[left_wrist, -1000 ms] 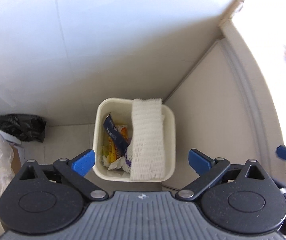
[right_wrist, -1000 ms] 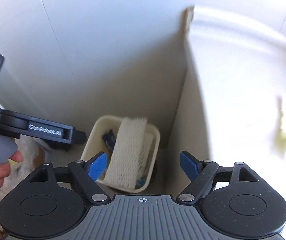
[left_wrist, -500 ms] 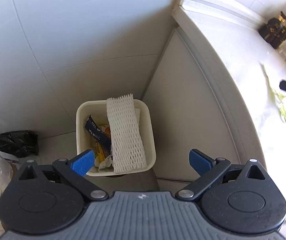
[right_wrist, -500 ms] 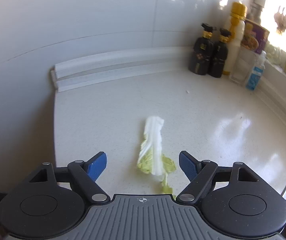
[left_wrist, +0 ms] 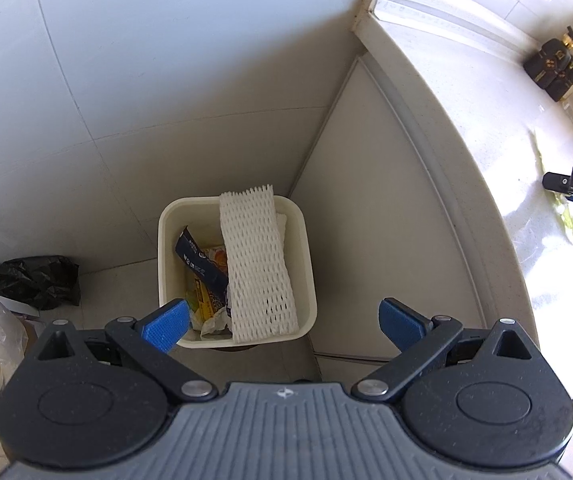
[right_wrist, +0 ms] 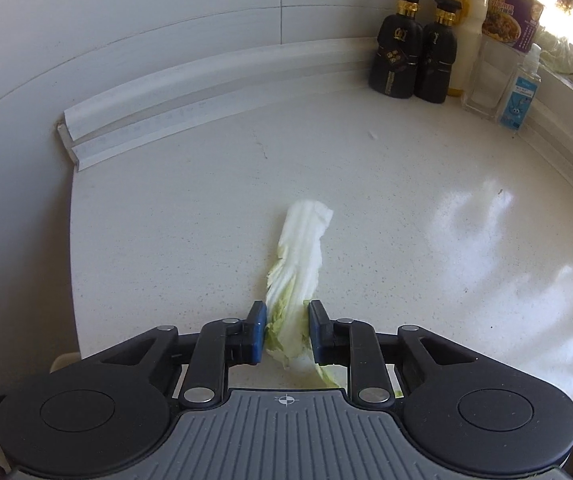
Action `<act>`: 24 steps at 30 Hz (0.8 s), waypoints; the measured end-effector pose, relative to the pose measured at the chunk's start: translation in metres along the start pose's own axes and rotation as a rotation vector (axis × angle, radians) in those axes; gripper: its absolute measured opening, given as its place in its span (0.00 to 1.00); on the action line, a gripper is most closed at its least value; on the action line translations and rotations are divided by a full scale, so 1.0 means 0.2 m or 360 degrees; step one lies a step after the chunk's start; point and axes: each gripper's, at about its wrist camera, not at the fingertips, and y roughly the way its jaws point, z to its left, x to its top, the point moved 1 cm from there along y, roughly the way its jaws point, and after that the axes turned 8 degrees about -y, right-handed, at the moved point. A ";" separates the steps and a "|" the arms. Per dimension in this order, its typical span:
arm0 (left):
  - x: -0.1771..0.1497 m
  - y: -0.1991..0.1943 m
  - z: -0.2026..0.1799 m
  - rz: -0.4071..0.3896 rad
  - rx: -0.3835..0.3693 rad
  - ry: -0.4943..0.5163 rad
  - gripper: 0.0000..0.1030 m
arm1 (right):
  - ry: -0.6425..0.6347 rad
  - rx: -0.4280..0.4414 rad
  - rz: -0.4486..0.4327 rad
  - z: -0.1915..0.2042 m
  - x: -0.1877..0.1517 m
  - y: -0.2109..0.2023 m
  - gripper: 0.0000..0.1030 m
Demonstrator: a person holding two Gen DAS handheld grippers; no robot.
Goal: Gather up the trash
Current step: 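Close the right tool on the cabbage leaf, then carry the cabbage leaf with the right tool over the bin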
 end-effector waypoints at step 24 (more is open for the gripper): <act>-0.04 0.11 0.17 0.0205 0.0085 -0.0068 0.98 | -0.0827 0.0872 0.0524 1.14 -0.07 0.03 0.23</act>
